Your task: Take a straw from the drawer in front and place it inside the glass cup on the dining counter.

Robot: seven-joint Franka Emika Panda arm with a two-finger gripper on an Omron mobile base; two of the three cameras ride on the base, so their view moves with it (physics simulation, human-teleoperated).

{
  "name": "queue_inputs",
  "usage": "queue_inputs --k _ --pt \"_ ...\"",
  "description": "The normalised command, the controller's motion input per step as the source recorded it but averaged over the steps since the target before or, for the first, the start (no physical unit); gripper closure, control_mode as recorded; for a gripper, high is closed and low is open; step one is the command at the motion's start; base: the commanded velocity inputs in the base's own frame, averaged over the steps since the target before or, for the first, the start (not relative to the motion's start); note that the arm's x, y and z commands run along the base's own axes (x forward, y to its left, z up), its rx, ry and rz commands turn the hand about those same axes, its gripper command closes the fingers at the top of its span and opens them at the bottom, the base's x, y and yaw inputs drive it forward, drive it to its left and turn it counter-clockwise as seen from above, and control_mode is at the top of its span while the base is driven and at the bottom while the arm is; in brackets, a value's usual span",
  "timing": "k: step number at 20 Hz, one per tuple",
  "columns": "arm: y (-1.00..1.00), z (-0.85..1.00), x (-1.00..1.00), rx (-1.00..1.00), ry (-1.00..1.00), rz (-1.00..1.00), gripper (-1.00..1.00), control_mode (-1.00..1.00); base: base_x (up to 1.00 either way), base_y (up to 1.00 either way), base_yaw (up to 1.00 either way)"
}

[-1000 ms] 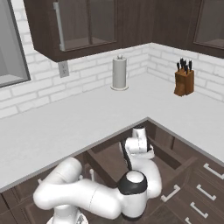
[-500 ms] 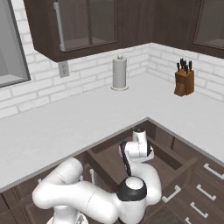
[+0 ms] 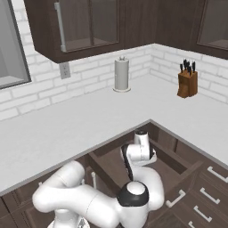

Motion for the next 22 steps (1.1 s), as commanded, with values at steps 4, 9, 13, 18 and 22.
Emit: queue_inputs --k 4,9,13,18,22 --pt "0.00 0.55 -0.07 0.00 0.00 0.00 1.00 -1.00 0.00 0.00 0.00" --pt "0.00 0.87 -0.15 0.00 0.01 0.00 1.00 -1.00 0.00 0.00 0.00" --pt "0.00 0.86 -0.39 0.00 0.00 0.00 1.00 -1.00 0.00 0.00 0.00" --pt "0.02 0.91 -0.46 0.00 -0.02 0.00 1.00 -1.00 0.00 0.00 0.00" --pt "0.06 1.00 -0.38 0.00 -0.05 0.00 1.00 -1.00 0.00 0.00 0.00"
